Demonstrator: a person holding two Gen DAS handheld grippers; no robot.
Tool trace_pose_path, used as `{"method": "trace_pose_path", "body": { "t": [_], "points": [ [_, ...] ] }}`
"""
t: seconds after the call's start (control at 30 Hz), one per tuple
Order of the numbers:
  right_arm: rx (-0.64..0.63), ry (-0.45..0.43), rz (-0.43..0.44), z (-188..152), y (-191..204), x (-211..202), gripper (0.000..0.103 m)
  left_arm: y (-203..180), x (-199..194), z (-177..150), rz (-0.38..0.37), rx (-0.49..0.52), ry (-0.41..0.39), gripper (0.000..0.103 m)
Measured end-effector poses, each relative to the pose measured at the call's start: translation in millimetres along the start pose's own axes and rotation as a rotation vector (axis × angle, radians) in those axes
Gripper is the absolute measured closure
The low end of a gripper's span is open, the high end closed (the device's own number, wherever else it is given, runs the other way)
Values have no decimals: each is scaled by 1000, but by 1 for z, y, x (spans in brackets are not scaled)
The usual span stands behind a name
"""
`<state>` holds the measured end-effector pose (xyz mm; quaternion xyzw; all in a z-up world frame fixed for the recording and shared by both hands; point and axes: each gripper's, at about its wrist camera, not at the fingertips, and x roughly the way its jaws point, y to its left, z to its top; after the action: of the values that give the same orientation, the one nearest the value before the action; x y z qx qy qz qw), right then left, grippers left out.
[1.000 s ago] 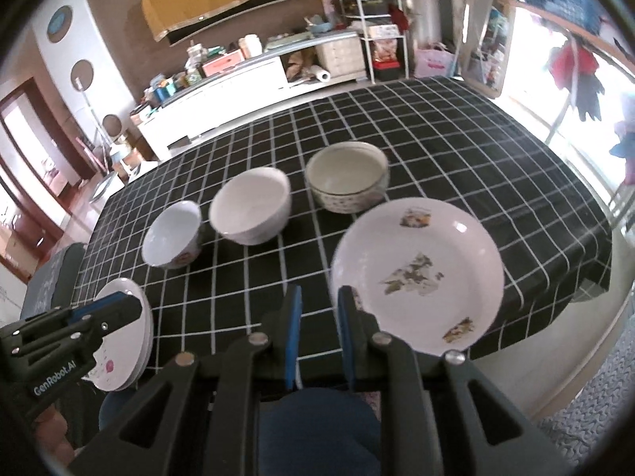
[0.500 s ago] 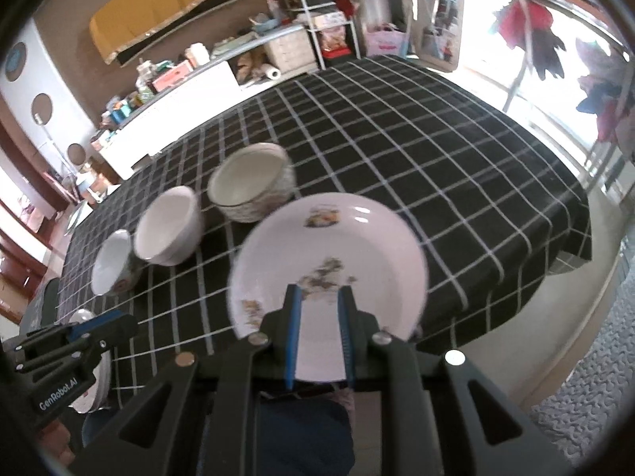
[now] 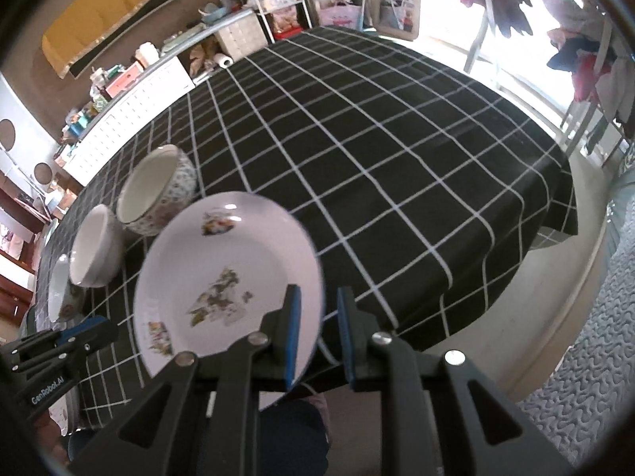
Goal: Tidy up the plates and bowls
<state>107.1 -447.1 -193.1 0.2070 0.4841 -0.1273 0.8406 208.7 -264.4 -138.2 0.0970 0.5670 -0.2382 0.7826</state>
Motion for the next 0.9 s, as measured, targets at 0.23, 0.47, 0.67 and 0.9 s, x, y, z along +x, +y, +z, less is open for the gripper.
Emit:
{"method": "trace_pose_path", "body": {
  "t": [0.23, 0.47, 0.67, 0.9],
  "points": [
    [-14, 53, 10, 4, -1, 28, 81, 4, 26, 5, -15, -6, 22, 90],
    [-45, 77, 28, 9, 5, 41, 80, 0, 40, 13, -18, 8, 22, 90],
    [-62, 72, 21, 9, 4, 38, 79, 3, 38, 12, -20, 18, 23, 90],
    [-90, 87, 20, -8, 25, 35, 79, 27, 27, -5, 9, -8, 34, 90]
  ]
}}
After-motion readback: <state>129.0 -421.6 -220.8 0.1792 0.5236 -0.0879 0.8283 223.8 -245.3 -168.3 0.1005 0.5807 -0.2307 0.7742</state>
